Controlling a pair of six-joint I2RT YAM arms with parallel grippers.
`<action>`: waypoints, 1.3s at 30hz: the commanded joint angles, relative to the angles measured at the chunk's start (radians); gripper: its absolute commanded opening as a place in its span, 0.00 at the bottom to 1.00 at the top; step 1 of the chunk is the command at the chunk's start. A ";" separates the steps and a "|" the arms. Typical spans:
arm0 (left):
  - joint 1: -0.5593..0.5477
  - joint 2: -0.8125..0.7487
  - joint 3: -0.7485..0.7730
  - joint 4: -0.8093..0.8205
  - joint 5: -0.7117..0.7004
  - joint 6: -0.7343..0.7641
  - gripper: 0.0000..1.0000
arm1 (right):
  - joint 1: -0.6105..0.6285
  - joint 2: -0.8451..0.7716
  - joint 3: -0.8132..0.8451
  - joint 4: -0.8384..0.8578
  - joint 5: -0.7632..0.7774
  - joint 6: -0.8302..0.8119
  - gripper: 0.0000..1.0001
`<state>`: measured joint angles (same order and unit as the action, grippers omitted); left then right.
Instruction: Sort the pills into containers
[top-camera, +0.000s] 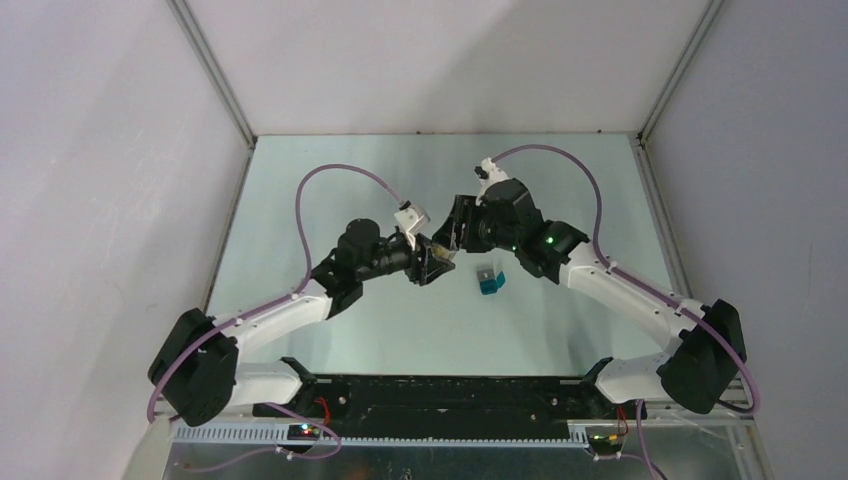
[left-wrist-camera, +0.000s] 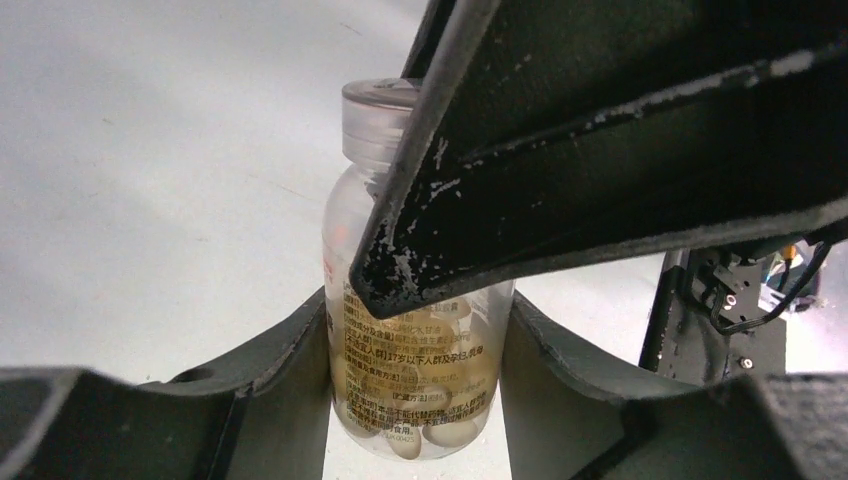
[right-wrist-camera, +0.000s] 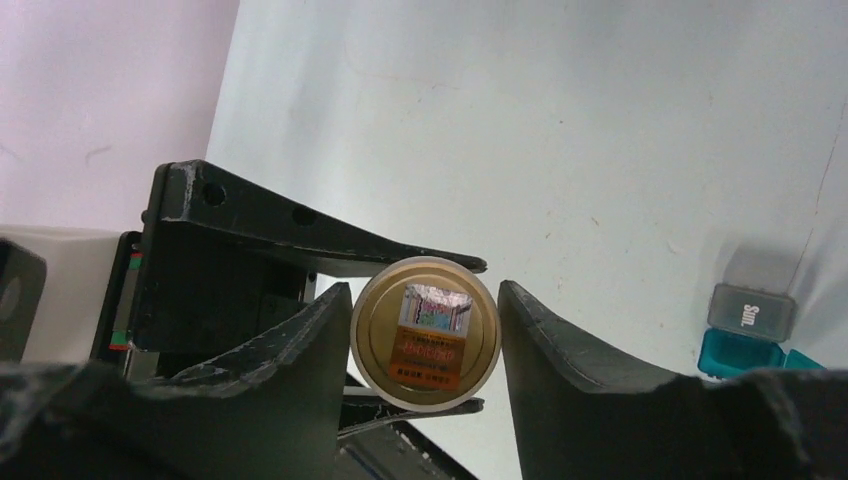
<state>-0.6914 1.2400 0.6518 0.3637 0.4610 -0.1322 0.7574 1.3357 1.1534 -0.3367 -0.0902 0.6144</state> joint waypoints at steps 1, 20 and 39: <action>0.000 -0.010 0.015 0.059 -0.029 -0.049 0.00 | 0.048 -0.037 -0.033 0.157 0.143 0.097 0.53; 0.001 -0.026 0.005 0.043 -0.055 -0.083 0.00 | 0.064 -0.151 -0.152 0.247 0.281 0.172 0.60; 0.000 -0.039 0.011 0.015 -0.051 -0.103 0.00 | 0.043 -0.177 -0.146 0.203 0.229 0.095 0.66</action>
<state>-0.6933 1.2324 0.6510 0.3546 0.4202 -0.2218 0.8093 1.1854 0.9977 -0.1448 0.1684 0.7334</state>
